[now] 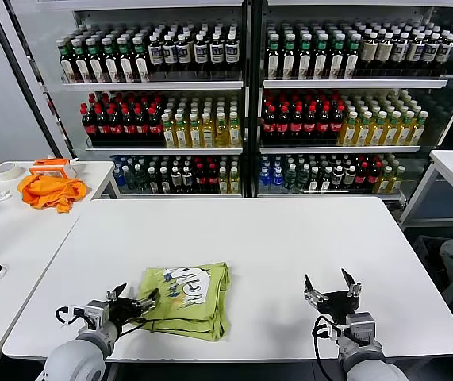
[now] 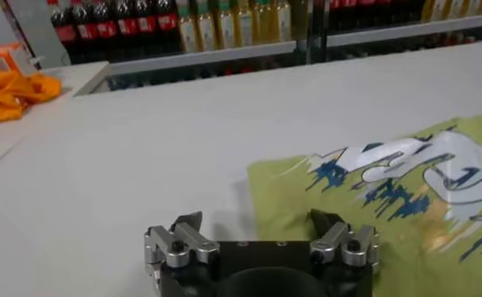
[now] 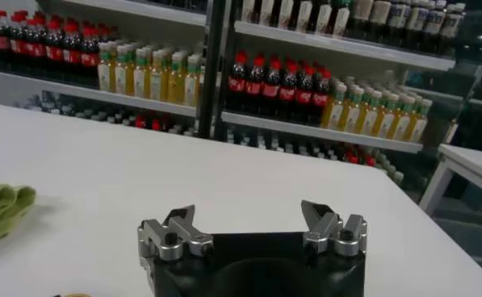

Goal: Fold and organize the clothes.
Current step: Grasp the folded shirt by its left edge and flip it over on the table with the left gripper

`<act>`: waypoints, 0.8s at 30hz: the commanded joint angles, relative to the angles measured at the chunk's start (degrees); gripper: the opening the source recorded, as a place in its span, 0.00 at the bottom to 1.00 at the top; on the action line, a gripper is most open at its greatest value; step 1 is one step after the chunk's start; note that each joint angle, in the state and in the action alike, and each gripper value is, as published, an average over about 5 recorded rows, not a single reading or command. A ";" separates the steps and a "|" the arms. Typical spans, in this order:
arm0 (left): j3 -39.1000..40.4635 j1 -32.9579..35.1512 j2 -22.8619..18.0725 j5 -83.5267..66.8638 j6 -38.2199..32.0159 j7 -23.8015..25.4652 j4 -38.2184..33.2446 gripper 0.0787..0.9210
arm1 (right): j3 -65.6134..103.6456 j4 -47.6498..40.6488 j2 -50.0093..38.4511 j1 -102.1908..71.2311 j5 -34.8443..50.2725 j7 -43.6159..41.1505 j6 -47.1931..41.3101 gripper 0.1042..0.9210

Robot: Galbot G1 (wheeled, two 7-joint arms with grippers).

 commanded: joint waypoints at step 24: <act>-8.55 1.24 5.16 1.49 -1.43 1.96 -7.67 0.10 | 0.61 0.39 -0.57 -0.54 0.39 0.42 0.34 0.88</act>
